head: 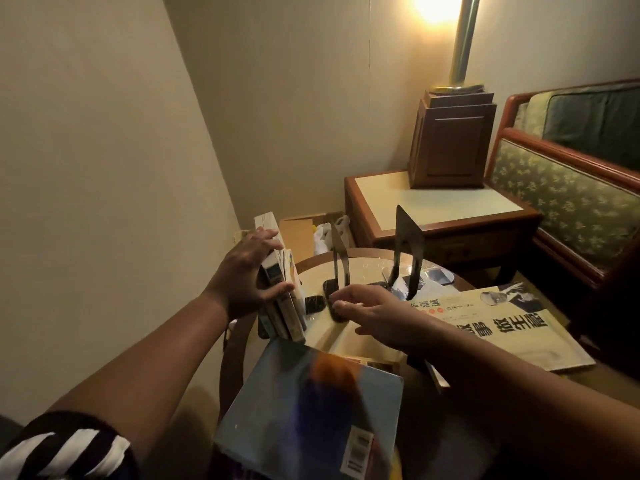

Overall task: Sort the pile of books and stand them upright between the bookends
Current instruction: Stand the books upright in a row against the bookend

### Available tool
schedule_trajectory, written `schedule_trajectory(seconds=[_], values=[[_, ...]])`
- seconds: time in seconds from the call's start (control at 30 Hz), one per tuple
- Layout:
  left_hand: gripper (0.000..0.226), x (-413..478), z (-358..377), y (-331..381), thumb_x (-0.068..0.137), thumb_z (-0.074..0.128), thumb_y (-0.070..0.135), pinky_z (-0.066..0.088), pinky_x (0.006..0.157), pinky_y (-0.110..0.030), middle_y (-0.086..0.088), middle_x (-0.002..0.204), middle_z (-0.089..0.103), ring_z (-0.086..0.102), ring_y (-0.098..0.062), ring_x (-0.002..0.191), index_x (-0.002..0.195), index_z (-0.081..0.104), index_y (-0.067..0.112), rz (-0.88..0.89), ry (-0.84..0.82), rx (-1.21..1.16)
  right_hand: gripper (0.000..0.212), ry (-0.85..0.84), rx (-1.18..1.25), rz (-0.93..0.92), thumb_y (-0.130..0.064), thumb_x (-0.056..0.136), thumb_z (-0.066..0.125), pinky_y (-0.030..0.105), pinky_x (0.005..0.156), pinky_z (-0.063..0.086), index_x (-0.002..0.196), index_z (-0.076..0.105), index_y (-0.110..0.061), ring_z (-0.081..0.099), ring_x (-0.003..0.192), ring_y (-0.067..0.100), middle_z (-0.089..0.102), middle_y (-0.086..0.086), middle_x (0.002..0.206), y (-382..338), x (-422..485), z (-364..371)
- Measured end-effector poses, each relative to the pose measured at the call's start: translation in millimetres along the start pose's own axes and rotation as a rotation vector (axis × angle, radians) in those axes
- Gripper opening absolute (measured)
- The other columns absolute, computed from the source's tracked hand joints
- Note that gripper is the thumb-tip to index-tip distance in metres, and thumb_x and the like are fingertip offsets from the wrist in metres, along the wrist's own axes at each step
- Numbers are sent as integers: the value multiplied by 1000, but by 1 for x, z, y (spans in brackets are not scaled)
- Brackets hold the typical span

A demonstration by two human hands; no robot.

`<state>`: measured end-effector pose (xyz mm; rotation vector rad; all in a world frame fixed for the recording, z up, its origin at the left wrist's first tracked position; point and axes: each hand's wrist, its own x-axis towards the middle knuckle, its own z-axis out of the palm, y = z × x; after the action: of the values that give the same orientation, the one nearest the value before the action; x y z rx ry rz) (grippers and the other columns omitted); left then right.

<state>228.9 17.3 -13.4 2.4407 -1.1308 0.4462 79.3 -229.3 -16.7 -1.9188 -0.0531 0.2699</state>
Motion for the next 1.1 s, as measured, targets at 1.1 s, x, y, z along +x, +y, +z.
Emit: schedule_trajectory(seconds=[1.1], values=[[59, -3, -1, 5, 72, 64, 61, 43, 106, -54, -3, 146, 46, 40, -28, 138, 122, 42, 39, -20, 8, -19, 62, 285, -221, 255, -8, 75, 84, 38, 76, 62, 124, 61, -40, 60, 107, 24, 54, 4, 127, 33, -110, -182]])
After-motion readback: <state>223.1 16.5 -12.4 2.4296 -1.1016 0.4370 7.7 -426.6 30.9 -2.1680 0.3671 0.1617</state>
